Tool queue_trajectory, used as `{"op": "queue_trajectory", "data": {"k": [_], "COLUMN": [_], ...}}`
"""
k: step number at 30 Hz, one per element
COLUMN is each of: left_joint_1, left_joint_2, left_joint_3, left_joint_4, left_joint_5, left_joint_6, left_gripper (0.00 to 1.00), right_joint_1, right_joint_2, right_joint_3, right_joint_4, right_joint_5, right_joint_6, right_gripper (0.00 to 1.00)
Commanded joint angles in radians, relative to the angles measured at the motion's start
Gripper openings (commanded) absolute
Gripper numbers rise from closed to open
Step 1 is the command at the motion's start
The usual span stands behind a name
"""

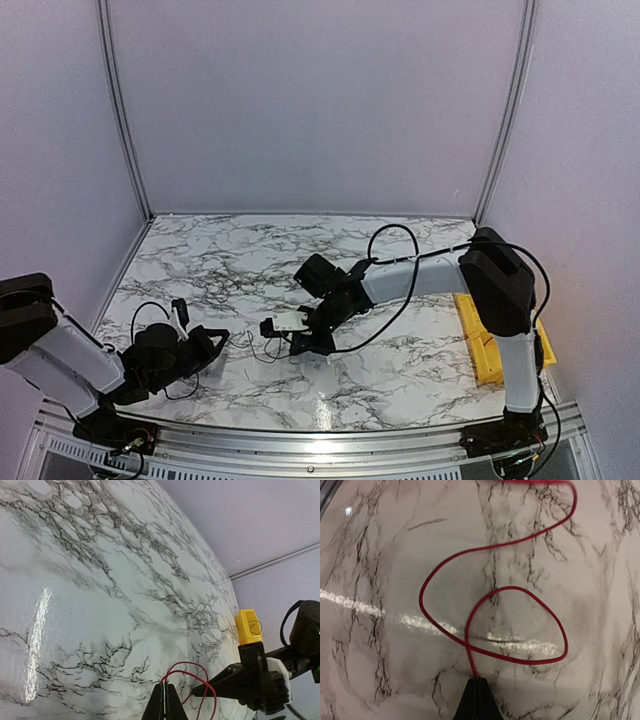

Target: Untangle the cables

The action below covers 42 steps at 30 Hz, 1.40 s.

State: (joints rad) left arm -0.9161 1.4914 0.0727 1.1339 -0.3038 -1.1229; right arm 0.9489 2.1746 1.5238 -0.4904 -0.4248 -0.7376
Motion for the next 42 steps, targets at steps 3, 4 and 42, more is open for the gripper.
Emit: {"op": "queue_trajectory", "data": {"k": [3, 4, 42], "left_joint_1": [0.009, 0.008, 0.009], "left_joint_2": [-0.302, -0.358, -0.940], "left_joint_3": [-0.005, 0.001, 0.593], "left_joint_4": [-0.289, -0.354, -1.402], "left_joint_5": [-0.107, -0.132, -0.502], "left_joint_6": [0.107, 0.123, 0.632], "left_gripper": [0.00, 0.00, 0.00], "right_joint_1": [-0.066, -0.086, -0.311], "right_joint_2": [-0.105, -0.122, -0.177], "right_joint_3": [-0.275, -0.326, -0.530], "right_joint_4": [-0.152, -0.151, -0.115], "right_joint_5": [0.258, 0.275, 0.474], "right_joint_6": [0.003, 0.007, 0.181], "right_gripper": [0.00, 0.00, 0.00]}}
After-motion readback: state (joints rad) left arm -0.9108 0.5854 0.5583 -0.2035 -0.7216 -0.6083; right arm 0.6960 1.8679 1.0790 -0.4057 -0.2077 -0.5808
